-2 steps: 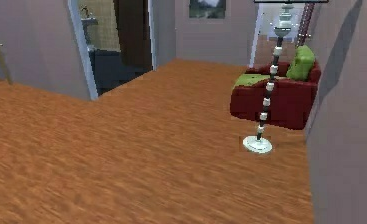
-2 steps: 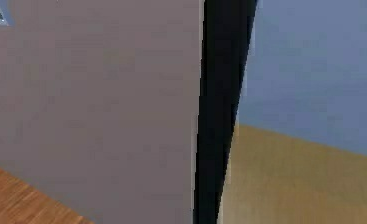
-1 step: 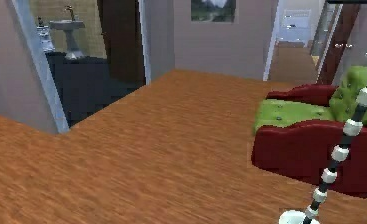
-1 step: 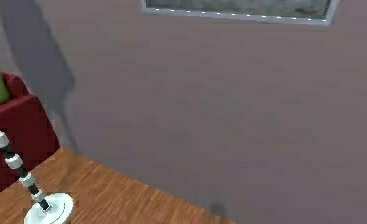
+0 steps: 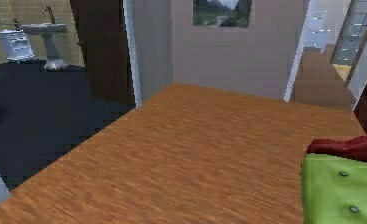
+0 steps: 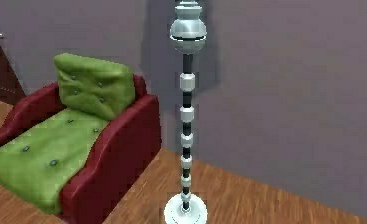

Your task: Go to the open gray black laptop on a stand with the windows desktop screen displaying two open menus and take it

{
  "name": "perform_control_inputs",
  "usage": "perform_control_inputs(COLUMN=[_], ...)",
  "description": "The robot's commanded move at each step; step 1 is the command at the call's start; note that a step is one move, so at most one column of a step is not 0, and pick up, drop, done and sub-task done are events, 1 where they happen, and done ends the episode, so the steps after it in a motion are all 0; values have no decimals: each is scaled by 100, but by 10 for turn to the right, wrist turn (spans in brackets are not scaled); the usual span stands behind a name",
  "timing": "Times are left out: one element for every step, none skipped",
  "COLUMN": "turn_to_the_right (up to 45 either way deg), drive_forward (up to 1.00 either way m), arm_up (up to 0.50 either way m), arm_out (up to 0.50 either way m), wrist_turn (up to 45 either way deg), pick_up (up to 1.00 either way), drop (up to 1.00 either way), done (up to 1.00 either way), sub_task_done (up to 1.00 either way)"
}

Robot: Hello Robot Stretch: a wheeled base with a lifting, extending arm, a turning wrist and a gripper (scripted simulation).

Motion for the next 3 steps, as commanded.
perform_control_inputs(turn_to_the_right=[0,210,0], drive_forward=[55,0,100], arm_up=[0,0,0], arm_out=[0,0,0], wrist_turn=[0,0,0], pick_up=[0,0,0], drop=[0,0,0], done=[0,0,0], sub_task_done=[0,0,0])
